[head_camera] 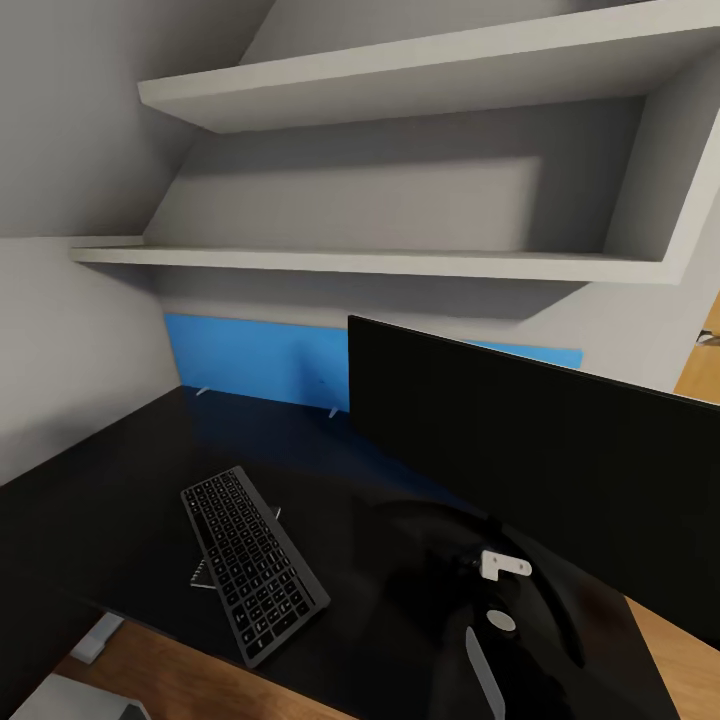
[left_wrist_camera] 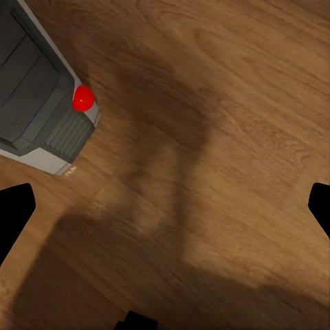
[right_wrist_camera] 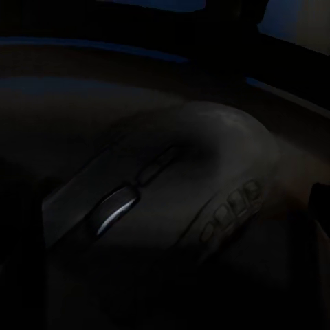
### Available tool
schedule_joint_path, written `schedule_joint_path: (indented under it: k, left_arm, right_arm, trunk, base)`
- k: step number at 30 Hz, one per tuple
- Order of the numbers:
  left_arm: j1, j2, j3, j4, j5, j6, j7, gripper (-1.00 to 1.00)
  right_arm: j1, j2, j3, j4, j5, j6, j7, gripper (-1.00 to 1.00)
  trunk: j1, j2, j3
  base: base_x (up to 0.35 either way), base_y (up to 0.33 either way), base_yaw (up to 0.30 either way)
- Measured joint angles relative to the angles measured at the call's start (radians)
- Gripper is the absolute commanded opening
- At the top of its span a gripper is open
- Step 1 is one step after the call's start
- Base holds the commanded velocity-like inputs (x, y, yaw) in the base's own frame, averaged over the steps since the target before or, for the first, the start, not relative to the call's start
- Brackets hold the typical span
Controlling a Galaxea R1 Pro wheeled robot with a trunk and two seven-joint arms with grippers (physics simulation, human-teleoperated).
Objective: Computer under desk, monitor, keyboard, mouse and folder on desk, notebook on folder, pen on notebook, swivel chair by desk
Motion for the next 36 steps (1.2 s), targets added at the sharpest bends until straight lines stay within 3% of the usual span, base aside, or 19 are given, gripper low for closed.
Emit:
schedule_joint_path:
  k: [32,33,36]
  left_arm:
    - [0.000,0.000,0.000,0.000,0.000,0.000,0.000,1.00]
    - [0.000,0.000,0.000,0.000,0.000,0.000,0.000,1.00]
    - [0.000,0.000,0.000,0.000,0.001,0.000,0.000,1.00]
  right_arm:
    - [0.000,0.001,0.002,0.000,0.001,0.001,0.000,1.00]
    - [0.000,0.001,0.002,0.000,0.000,0.001,0.000,-1.00]
    - [0.000,0.001,0.002,0.000,0.000,0.001,0.001,-1.00]
  trunk:
    - [0.000,0.000,0.000]
    - [0.000,0.000,0.000]
    - [0.000,0.000,0.000]
  base:
    - [0.016,0.000,0.000]
    - [0.000,0.000,0.000]
    - [0.000,0.000,0.000]
